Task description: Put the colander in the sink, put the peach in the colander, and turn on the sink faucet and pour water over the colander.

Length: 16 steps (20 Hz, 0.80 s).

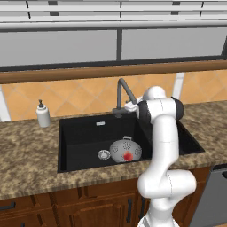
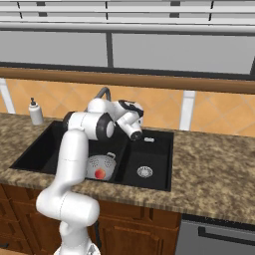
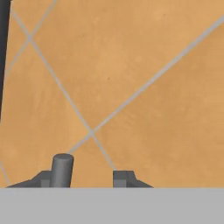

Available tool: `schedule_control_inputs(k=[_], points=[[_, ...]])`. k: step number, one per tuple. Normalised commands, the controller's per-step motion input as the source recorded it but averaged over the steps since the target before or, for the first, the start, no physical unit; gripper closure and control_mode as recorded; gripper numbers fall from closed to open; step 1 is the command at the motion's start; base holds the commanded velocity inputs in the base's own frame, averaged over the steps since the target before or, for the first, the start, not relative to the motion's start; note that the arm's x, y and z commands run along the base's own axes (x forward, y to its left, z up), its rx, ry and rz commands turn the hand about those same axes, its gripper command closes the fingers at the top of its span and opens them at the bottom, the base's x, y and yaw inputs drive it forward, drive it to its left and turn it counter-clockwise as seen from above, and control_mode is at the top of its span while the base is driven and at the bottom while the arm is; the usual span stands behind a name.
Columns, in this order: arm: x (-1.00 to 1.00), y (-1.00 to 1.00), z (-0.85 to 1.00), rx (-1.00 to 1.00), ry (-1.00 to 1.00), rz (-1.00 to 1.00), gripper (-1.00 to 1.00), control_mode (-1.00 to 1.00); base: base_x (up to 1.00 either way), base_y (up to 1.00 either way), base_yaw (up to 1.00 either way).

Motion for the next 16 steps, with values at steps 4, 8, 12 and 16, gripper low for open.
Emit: schedule_control_inputs(k=[4,8,12,16], points=[[0.03,-0.59,-0.02,0.0,0.0,-0.09,1.0,-1.0,0.0,0.0,0.0],[0.04,-0.62,-0.05,0.0,0.0,-0.07,1.0,-1.0,0.0,0.0,0.0],[0.0,-0.65,-0.07,0.0,0.0,-0.06,1.0,-1.0,0.0,0.0,0.0],[0.0,-0.72,-0.11,0.01,0.0,-0.04,1.0,-1.0,0.0,0.0,0.0]])
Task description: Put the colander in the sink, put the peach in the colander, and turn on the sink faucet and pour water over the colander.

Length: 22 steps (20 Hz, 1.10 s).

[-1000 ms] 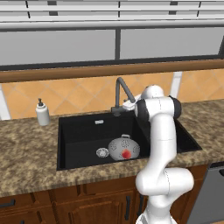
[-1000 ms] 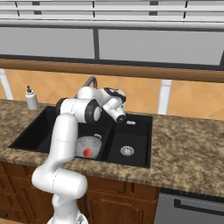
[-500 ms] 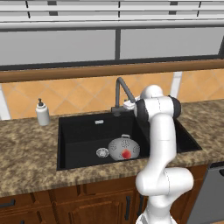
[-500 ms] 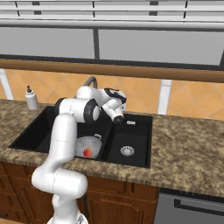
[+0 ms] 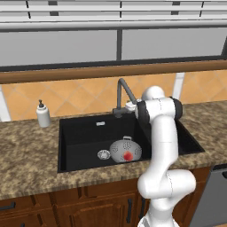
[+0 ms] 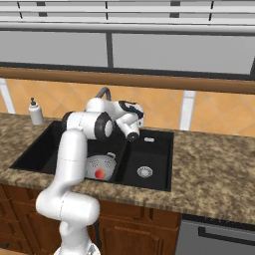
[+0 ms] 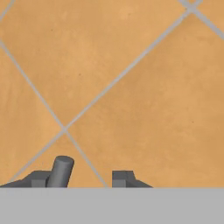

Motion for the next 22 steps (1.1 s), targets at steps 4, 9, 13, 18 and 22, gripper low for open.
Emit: schedule_control_inputs(k=[4,9,13,18,22], points=[[0.0,-0.73,-0.12,0.01,0.01,0.0,1.0,-1.0,0.0,0.0,0.0],[0.0,-0.73,-0.12,0.0,0.01,0.0,1.0,-1.0,0.0,0.0,0.0],[0.0,-0.65,-0.12,0.0,0.0,0.0,1.0,-1.0,0.0,0.0,0.0],[0.0,-0.55,-0.16,0.0,0.02,0.0,1.0,-1.0,0.0,0.0,0.0],[-0.04,-0.35,-0.08,0.0,0.0,-0.03,1.0,-1.0,0.0,0.0,0.0]])
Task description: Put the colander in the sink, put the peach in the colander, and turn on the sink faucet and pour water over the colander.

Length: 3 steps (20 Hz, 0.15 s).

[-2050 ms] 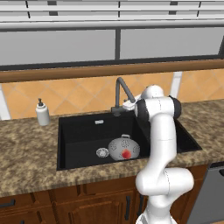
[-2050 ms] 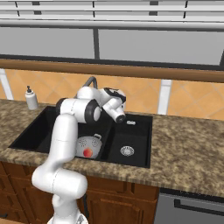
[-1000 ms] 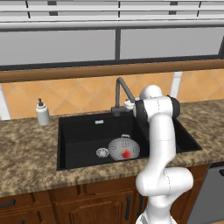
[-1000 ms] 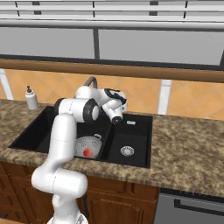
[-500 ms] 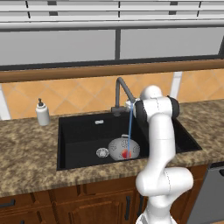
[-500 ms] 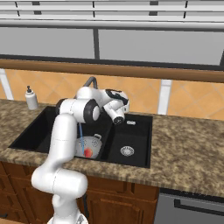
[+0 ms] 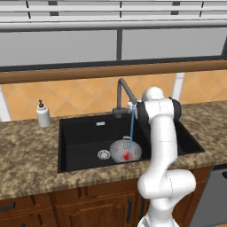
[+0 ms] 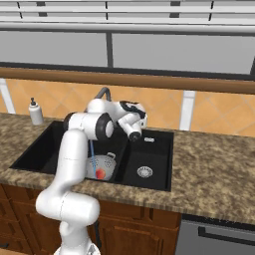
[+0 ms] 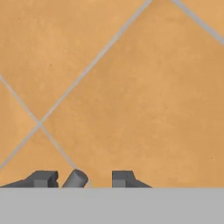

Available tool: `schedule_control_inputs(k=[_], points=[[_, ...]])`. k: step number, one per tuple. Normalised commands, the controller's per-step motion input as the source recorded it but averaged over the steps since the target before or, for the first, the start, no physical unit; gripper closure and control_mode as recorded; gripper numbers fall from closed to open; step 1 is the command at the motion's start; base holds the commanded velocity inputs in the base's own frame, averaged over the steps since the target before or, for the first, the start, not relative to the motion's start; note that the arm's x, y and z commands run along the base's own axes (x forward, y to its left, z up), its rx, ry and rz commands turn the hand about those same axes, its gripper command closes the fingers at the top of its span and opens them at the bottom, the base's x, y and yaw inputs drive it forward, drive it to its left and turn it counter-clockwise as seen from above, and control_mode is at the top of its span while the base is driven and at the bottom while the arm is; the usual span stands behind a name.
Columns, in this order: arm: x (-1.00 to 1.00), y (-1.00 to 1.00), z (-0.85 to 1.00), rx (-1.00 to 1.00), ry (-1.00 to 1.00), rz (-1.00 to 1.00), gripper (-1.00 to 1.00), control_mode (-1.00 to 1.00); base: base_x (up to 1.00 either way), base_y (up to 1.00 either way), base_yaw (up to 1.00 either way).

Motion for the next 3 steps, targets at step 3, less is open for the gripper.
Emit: schedule_control_inputs(k=[3], points=[[0.0,0.0,0.0,0.0,0.0,-0.01,1.0,-1.0,0.0,0.0,0.0]])
